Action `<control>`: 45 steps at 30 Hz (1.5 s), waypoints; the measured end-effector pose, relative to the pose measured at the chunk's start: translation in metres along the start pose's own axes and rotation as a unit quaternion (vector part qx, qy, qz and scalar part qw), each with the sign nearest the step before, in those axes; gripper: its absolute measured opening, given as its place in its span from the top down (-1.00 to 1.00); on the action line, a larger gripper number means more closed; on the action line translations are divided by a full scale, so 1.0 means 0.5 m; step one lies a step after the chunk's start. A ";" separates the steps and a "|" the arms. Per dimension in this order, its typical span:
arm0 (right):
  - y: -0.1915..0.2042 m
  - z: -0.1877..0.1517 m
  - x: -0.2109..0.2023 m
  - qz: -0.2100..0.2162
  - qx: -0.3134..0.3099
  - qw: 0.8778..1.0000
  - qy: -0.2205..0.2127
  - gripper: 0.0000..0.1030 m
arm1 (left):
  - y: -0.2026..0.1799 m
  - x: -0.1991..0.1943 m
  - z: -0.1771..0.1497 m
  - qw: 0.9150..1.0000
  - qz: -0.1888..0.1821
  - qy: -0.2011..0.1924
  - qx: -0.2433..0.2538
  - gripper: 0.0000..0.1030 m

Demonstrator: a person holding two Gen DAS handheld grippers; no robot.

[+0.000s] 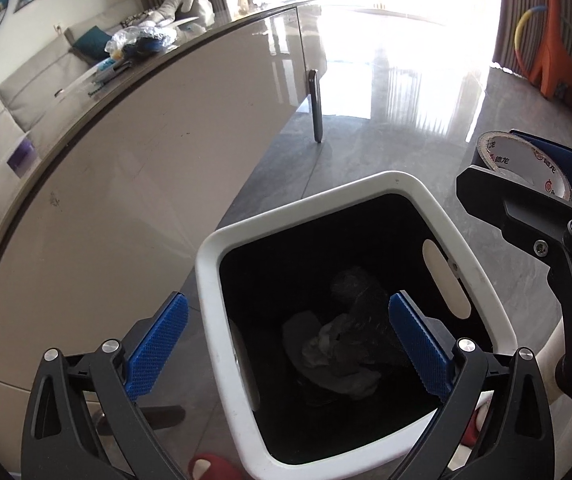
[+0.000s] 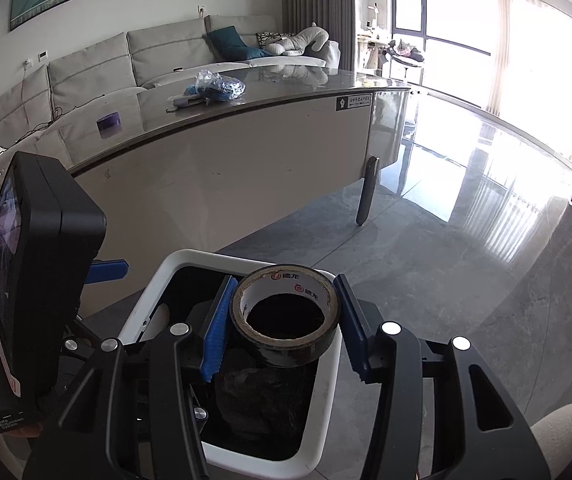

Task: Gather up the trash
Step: 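Open the left tool dropping the stone while the right tool releases the tape, then move both open tools back to the purple lid and plastic bag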

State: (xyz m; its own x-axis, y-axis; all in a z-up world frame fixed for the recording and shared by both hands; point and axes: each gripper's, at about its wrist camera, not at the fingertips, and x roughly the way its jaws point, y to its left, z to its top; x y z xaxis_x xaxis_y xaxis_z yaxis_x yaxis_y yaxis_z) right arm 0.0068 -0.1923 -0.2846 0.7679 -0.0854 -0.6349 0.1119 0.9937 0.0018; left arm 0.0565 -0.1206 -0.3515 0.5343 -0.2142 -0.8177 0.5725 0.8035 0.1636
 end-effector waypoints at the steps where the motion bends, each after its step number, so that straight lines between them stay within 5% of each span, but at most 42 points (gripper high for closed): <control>1: 0.001 0.001 -0.001 0.000 -0.001 1.000 -0.002 0.02 | 0.004 0.001 0.001 1.000 0.003 -0.001 -0.003 -0.91; 22: 0.056 -0.033 0.074 0.017 -0.014 0.999 0.048 0.01 | 0.162 -0.026 -0.010 0.991 0.047 -0.017 -0.121 -0.91; 23: 0.057 -0.036 0.078 0.016 -0.017 0.998 0.055 -0.04 | 0.161 -0.027 -0.009 0.991 0.046 -0.018 -0.121 -0.91; 27: 0.063 -0.054 0.101 -0.015 -0.032 0.996 0.076 -0.90 | 0.153 -0.029 -0.007 0.992 0.044 -0.021 -0.117 -0.91; 33: 0.060 -0.057 0.105 -0.039 -0.037 0.995 0.081 -0.91 | 0.154 -0.036 -0.006 0.992 0.042 -0.031 -0.119 -0.91; 45: 0.074 0.039 0.055 -0.018 -0.034 0.999 0.009 -0.91 | 0.196 -0.078 0.019 0.987 0.044 -0.055 -0.145 -0.91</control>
State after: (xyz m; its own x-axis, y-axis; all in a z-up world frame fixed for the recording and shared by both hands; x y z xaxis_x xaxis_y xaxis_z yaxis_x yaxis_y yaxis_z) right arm 0.0445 -0.1592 -0.2869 0.7529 -0.1208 -0.6469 0.0965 0.9927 -0.0730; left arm 0.0979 -0.0389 -0.2984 0.6474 -0.1837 -0.7397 0.3275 0.9434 0.0523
